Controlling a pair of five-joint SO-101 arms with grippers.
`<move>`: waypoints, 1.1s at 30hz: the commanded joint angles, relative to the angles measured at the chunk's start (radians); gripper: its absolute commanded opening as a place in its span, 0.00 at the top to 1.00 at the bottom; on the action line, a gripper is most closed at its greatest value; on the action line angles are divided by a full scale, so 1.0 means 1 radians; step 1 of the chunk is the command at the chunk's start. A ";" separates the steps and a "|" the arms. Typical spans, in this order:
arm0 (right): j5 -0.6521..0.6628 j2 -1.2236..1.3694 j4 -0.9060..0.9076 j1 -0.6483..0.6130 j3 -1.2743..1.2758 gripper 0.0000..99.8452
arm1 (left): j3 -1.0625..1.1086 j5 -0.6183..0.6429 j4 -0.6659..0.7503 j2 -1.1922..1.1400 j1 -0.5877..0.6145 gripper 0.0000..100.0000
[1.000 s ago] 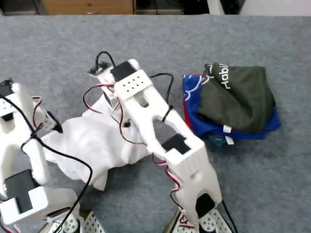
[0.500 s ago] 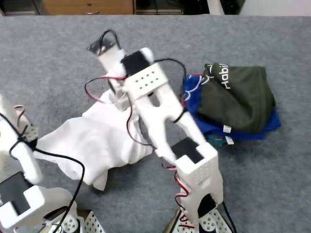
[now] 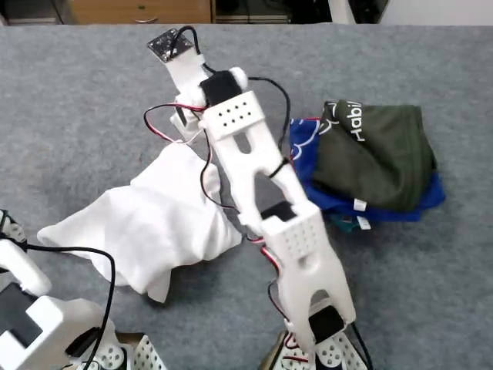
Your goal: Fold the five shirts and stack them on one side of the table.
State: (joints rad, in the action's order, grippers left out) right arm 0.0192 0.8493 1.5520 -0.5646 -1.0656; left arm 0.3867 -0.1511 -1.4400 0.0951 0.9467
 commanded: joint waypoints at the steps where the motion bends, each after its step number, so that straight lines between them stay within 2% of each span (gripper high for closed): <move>1: -0.052 0.120 -0.081 -0.013 -0.128 0.82 | -0.006 -0.005 0.000 0.007 0.014 0.98; 10: -0.126 0.366 -0.124 -0.074 -0.369 0.82 | 0.000 0.000 0.003 0.005 -0.011 0.98; 26: -0.164 0.421 -0.126 -0.094 -0.269 0.82 | -0.002 -0.003 0.052 -0.002 -0.031 0.98; 28: -0.164 0.421 -0.126 -0.094 -0.269 0.84 | 0.000 -0.003 0.052 -0.002 -0.031 0.98; 32: -0.166 0.421 -0.126 -0.094 -0.269 1.00 | 0.000 -0.003 0.052 -0.002 -0.031 0.98; 33: -0.166 0.421 -0.126 -0.094 -0.269 0.98 | 0.000 -0.003 0.052 -0.002 -0.031 0.98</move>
State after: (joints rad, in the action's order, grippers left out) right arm -0.1358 1.2804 1.4400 -0.6429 -1.3372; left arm 0.3897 -0.1511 -1.3955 0.0890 0.9268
